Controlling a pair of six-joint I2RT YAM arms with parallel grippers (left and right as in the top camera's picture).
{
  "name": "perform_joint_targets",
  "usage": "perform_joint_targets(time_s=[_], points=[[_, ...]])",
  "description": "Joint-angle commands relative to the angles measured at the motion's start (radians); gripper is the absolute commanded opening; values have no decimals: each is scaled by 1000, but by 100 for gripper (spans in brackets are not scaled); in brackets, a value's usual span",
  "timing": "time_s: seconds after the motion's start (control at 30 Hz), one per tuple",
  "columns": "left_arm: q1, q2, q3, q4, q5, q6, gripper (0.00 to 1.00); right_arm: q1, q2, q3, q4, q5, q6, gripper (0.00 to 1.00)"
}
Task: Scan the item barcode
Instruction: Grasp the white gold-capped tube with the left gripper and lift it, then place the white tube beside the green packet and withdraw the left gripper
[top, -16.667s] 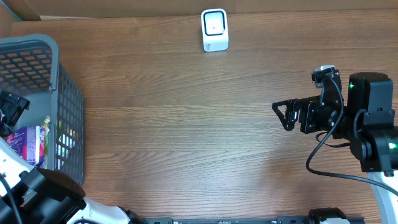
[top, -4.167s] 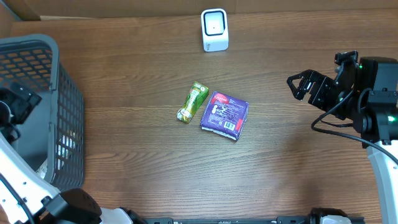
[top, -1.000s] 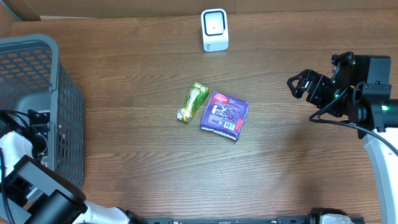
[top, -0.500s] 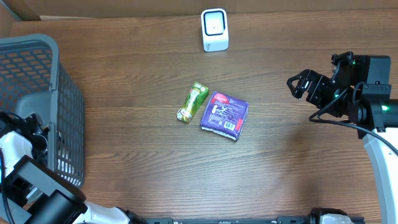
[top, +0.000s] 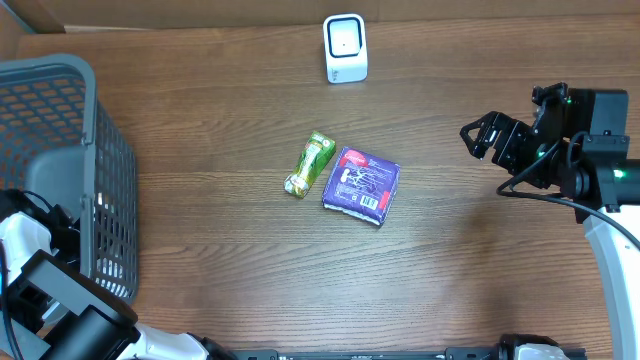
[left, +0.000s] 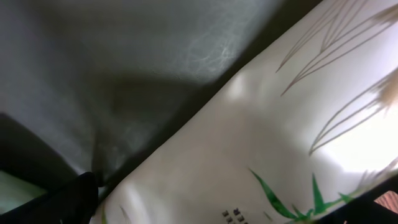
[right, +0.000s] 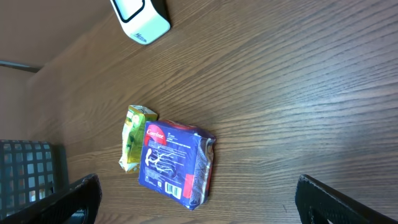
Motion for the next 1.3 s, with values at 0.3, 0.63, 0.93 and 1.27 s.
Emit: perform_joint_targets(time_s=[0.3,0.63,0.93,1.27], points=[[-3,5,13,46,86,-32,4,-4,-5,24,13,-9,6,100],[-3,-10,242,-100,157,-9,4,-4,-5,24,13,-21,5,100],[-16,-10,835,-406,217,-13,4,-4,-5,24,2,-46,5,100],[-197,-23,1337,-607,306,72,4,-4,-5,24,16,-52,36,100]])
